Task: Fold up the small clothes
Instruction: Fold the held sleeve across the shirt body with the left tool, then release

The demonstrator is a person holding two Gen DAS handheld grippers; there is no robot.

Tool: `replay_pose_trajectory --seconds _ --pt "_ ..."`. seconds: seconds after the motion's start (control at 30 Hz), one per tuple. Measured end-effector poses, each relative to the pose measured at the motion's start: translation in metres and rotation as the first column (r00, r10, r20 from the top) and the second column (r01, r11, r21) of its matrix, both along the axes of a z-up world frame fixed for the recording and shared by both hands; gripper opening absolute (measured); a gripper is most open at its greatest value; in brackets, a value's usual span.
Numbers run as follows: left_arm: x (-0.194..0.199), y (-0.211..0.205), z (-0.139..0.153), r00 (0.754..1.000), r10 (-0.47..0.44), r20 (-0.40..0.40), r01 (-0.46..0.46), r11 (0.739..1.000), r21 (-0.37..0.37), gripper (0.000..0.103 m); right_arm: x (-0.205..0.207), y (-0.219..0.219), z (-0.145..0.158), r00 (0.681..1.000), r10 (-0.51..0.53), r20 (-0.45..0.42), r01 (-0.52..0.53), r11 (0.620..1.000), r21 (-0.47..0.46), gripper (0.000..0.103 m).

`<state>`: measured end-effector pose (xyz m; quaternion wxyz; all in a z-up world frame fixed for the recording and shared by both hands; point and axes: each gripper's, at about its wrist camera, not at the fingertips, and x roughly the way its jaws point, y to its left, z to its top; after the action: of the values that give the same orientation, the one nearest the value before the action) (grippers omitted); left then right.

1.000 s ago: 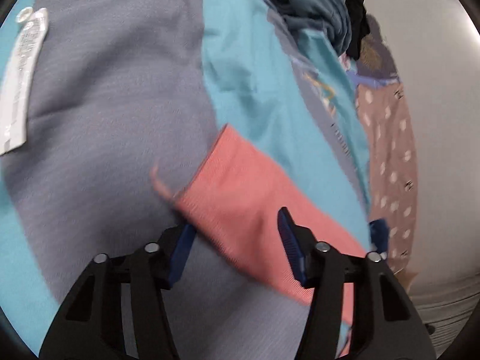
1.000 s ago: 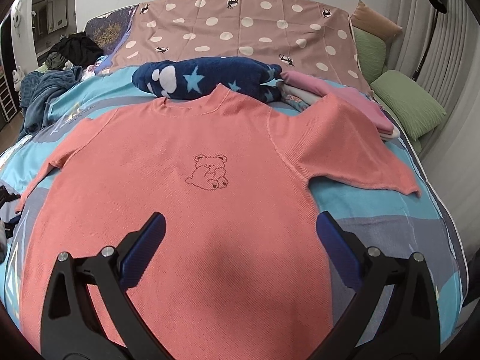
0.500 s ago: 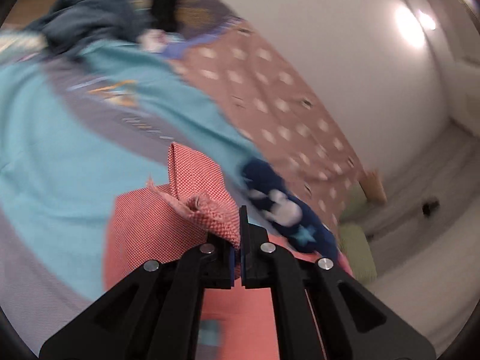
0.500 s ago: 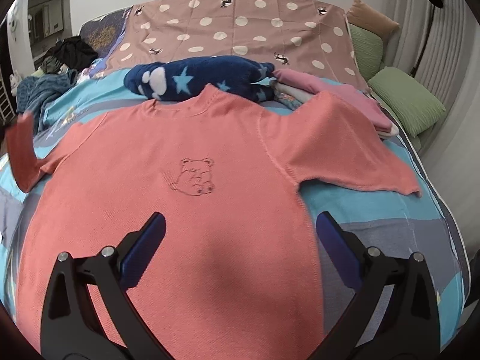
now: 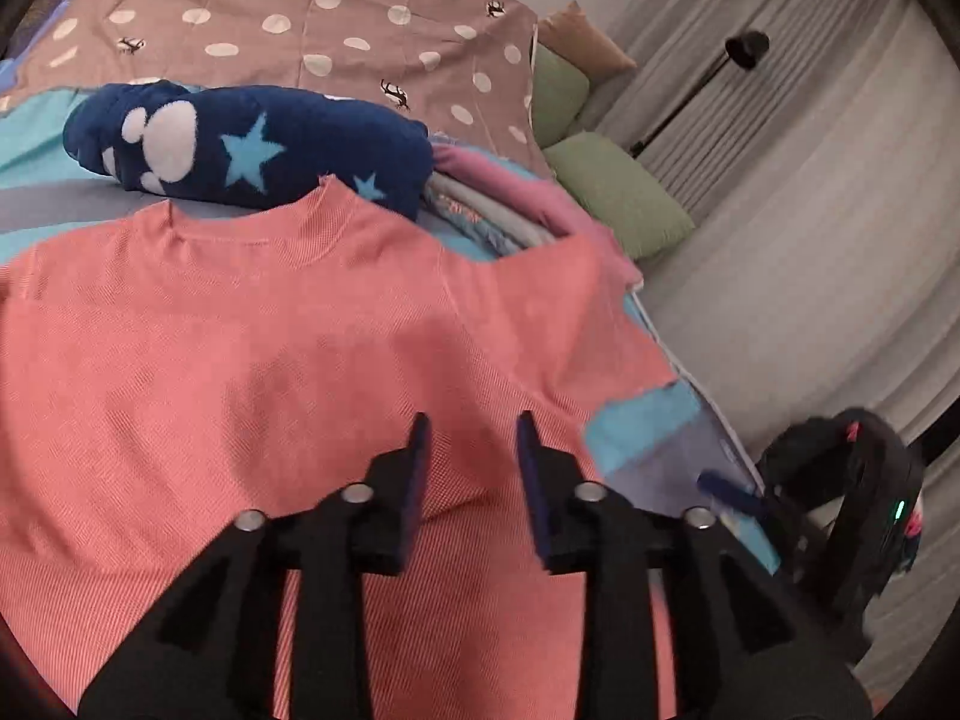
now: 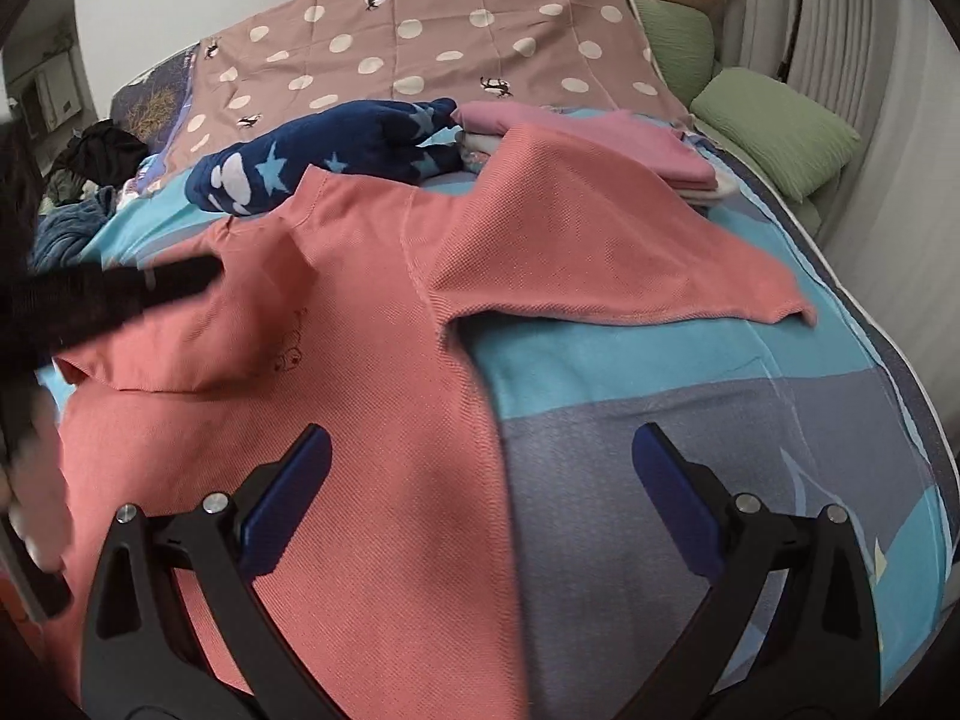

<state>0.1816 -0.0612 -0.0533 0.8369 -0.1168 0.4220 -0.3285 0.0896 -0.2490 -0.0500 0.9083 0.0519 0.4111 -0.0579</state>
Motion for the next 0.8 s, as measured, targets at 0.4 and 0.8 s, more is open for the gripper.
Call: replay_pose_trajectory --seconds 0.4,0.8 --pt "-0.043 0.151 -0.013 0.893 0.392 0.219 -0.448 0.813 0.373 0.062 0.063 0.018 -0.007 0.972 0.232 -0.038 -0.218 0.950 0.221 0.086" --pt "-0.002 0.194 -0.043 0.875 0.459 0.152 -0.477 0.768 0.428 0.063 0.149 0.055 -0.037 0.976 0.185 -0.113 -0.164 0.971 0.174 0.037"
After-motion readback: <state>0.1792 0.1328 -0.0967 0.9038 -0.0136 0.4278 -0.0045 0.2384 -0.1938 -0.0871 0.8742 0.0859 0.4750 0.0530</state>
